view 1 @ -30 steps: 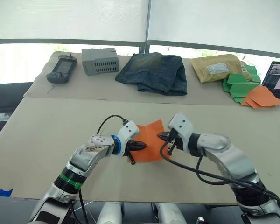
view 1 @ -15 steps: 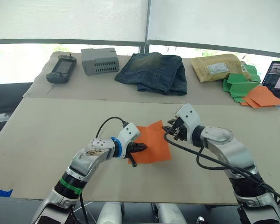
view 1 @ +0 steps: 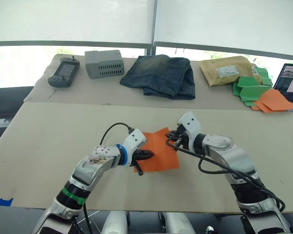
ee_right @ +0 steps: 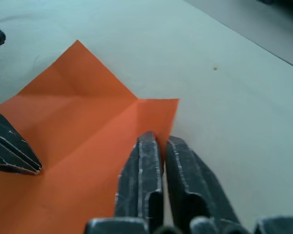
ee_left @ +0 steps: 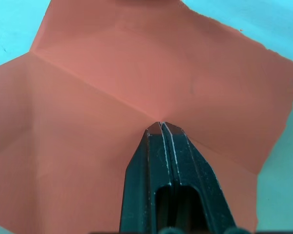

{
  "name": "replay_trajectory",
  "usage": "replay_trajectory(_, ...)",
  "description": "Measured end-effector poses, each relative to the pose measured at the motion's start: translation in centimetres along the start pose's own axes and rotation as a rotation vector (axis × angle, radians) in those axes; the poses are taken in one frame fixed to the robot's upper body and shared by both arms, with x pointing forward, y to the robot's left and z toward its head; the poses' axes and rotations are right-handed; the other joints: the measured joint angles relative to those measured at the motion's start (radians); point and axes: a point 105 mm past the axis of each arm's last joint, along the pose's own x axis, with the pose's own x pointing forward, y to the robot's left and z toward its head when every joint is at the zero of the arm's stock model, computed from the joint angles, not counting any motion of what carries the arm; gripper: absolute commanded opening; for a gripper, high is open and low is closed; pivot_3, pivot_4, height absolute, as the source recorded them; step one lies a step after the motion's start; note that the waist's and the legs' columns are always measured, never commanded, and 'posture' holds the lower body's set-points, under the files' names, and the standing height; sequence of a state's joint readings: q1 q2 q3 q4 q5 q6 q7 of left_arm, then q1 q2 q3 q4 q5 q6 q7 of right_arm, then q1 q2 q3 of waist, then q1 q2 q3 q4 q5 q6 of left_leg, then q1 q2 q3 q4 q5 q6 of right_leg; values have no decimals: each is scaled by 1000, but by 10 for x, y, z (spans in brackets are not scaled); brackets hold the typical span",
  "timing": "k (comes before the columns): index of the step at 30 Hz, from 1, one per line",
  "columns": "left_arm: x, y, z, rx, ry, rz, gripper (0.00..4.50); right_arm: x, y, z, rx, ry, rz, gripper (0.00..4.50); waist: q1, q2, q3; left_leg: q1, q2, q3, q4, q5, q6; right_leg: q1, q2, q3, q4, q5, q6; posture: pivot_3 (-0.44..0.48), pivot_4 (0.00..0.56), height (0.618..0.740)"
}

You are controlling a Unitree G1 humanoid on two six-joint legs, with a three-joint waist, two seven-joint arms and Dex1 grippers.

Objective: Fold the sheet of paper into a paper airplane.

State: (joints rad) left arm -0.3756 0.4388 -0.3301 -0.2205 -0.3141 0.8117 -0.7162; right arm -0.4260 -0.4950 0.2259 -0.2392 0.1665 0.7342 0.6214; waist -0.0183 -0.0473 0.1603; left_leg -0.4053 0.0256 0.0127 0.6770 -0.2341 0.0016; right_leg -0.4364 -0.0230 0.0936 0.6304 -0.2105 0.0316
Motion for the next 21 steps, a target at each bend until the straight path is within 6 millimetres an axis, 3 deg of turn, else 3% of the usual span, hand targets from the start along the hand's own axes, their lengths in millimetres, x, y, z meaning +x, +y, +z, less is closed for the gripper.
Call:
replay_trajectory(3, 0, 0, 0, 0, 1, -1, 0, -1, 4, -1, -205, 7, 9, 32, 0, 0, 0, 0, 0, 0, 0, 0, 0, 0, 0, 0, 0, 0, 0, 0, 150, 728)
replay_trajectory(6, 0, 0, 0, 3, 3, -1, 0, -1, 13, -3, -275, -12, 19, 32, 1, 0, 0, 0, 0, 0, 0, 0, 0, 0, 0, 0, 0, 0, 0, 0, 150, 728)
replay_trajectory(21, 1, 2, 3, -10, 29, -23, 0, 7, 36, -23, -371, -14, -10, 32, 1, 0, 0, 1, 0, 0, 1, 0, 0, 0, 0, 0, 1, 0, 0, 0, 150, 728)
